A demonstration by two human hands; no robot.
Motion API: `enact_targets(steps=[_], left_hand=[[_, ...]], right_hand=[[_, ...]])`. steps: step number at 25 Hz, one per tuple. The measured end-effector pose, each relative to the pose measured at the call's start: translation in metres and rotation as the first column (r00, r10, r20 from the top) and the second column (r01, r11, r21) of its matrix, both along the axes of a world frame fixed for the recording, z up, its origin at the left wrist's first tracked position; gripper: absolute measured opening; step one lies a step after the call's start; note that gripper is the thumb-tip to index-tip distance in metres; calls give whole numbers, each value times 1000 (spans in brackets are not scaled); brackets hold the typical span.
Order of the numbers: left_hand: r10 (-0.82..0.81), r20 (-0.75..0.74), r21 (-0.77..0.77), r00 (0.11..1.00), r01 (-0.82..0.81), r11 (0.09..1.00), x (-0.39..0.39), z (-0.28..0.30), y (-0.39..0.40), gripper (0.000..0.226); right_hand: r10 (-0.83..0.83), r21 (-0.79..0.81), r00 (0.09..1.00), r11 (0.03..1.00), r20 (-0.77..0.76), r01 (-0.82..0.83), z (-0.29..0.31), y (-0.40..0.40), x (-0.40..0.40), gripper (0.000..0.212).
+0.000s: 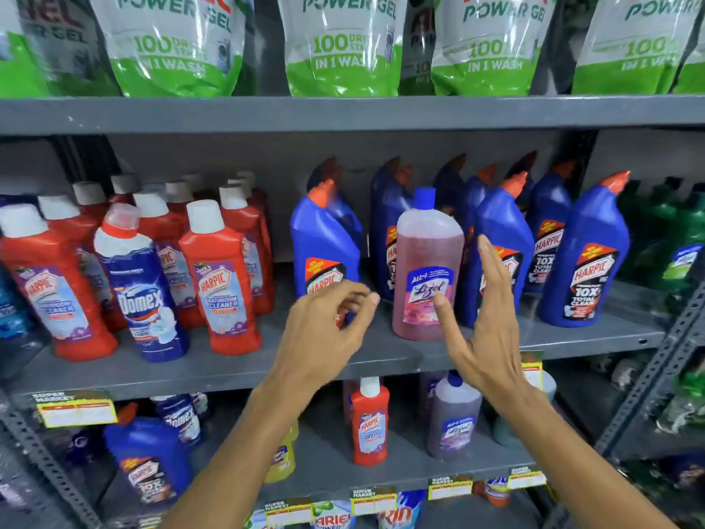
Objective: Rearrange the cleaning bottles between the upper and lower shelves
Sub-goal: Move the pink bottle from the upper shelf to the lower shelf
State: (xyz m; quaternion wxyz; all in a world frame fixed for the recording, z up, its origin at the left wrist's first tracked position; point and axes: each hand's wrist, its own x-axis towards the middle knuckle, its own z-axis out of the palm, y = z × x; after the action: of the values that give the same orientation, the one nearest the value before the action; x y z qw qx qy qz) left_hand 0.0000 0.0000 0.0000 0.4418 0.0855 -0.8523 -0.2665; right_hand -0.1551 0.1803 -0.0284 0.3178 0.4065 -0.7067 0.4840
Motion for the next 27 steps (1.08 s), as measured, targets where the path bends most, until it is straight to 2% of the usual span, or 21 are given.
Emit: enact_targets(steps=[1,4,7,9,11,13,15,18,22,27], left_hand=[[-47,45,82,998,43,996,-16,-8,6,31],[-81,142,248,987,43,968,-56,-16,29,85],[-61,130,396,990,5,918,-101,-27,26,108],[-98,131,485,986,23,874,-117,-30,19,110],[-132,86,624,987,50,780,-129,-27,12,102],[-189,57,706,980,94,701,-138,-21,7,86],[-257,73,720,964,127,682,-145,-15,4,79],[-261,52,714,964,146,685,-149,-9,6,78],[-180,-7,665,984,139,734,-132,-7,13,76],[-108,-119,561,987,156,813,-68,10,37,76]], right_hand=[[-9,9,999,1000,35,9,-10,7,-7,82],[10,100,988,995,153,-26,-42,24,-25,74],[12,196,970,979,244,-61,-73,26,-42,66],[-14,278,959,958,283,-68,-87,23,-48,63],[-73,358,956,933,285,-36,-96,20,-50,64],[-161,414,961,909,225,55,-97,14,-50,65],[-226,445,961,885,160,134,-98,11,-48,66],[-248,500,960,852,127,154,-96,9,-41,71],[-246,552,966,818,79,163,-97,8,-40,65],[-241,558,970,809,29,184,-101,6,-45,61]])
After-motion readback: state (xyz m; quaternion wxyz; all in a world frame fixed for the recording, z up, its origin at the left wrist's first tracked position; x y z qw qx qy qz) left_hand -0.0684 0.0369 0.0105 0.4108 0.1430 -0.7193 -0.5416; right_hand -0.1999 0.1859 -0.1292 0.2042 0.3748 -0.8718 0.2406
